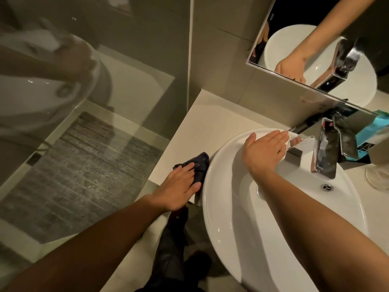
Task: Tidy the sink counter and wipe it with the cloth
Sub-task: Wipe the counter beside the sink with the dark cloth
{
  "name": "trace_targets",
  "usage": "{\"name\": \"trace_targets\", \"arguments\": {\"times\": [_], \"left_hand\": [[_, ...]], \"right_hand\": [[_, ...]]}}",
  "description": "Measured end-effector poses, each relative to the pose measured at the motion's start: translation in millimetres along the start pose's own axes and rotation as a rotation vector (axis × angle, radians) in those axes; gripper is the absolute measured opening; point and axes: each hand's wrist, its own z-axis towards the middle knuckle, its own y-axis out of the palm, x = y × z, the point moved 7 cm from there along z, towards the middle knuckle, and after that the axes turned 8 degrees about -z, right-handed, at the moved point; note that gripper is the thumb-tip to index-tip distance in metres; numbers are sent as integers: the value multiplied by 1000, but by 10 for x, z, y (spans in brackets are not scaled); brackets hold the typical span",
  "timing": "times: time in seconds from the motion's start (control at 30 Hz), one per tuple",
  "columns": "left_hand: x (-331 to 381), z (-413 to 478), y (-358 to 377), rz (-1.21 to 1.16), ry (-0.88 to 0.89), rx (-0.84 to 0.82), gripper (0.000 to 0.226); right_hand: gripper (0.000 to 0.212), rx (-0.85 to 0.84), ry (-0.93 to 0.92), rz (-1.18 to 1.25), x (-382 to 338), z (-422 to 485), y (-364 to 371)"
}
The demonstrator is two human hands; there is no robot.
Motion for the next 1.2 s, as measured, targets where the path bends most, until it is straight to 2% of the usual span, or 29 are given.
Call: {"name": "trace_targets", "arguments": {"times": [0.27, 0.4, 0.47, 0.57, 0.7, 0.8, 0.87, 0.97, 1.03, 1.1, 1.2], "left_hand": [[99, -391, 151, -38, -97, 77, 49], [181, -554, 186, -138, -174, -5, 49], [214, -619, 143, -296, -277, -57, 48], [204, -815, 39, -744, -537, -40, 45], [364, -1024, -188, -1188, -601, 128, 44], [653, -1079, -358, -1554, -524, 239, 35], [917, -1078, -473, -1694, -448, 221, 39], [1220, -1049, -533, -1794, -418, 138, 45], [1409, -1017, -520, -1820, -405, 65, 50], [1606, -980, -501, -1836, -367, 7, 52], [1897, -926, -478, -1860, -278, -16, 53]], "right_hand": [[83, -97, -35, 7, 26, 6, 22], [79, -85, -201, -14, -15, -265, -105], [77, -64, -319, -18, -61, -520, -202], [72, -93, -487, 29, -78, -920, -310], [58, -284, -669, 245, -3, -1408, -520], [48, -534, -634, 497, 129, -1738, -773], [46, -642, -587, 634, 193, -1915, -898], [45, -770, -403, 914, 287, -2019, -989], [54, -833, -312, 1070, 363, -2055, -1064], [49, -861, -233, 1240, 471, -2095, -1152], [50, -781, -178, 1353, 700, -2113, -1236]]}}
